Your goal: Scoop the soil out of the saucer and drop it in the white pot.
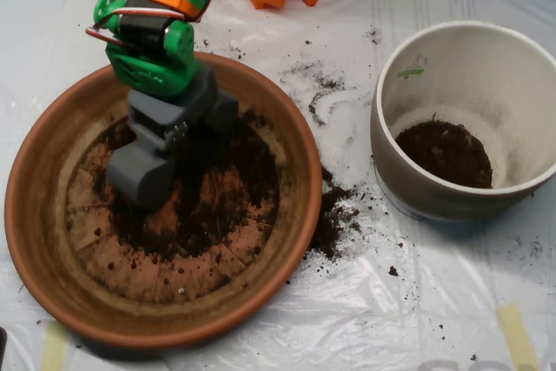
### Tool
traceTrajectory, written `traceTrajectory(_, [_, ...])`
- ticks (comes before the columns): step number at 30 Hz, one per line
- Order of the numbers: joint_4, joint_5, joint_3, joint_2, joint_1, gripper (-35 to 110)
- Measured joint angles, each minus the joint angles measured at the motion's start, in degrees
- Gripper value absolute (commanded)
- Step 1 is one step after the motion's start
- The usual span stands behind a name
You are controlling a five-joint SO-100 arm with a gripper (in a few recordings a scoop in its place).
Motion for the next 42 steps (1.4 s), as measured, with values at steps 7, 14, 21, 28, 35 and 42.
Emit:
traceTrajectory(7, [-6.33,0.09,10.72,8.61,0.18,26])
traceTrajectory(14, [-8.7,-0.18,14.59,13.62,-0.97,7])
traceTrajectory(21, [-9.58,-0.79,15.73,13.97,-2.46,0])
traceTrajectory(28, [-5.01,-3.16,13.89,16.35,-7.82,0])
traceTrajectory(35, [8.26,-3.16,1.58,20.65,-16.44,-1])
traceTrajectory(42, [18.54,-3.16,-17.93,14.94,-19.25,-1])
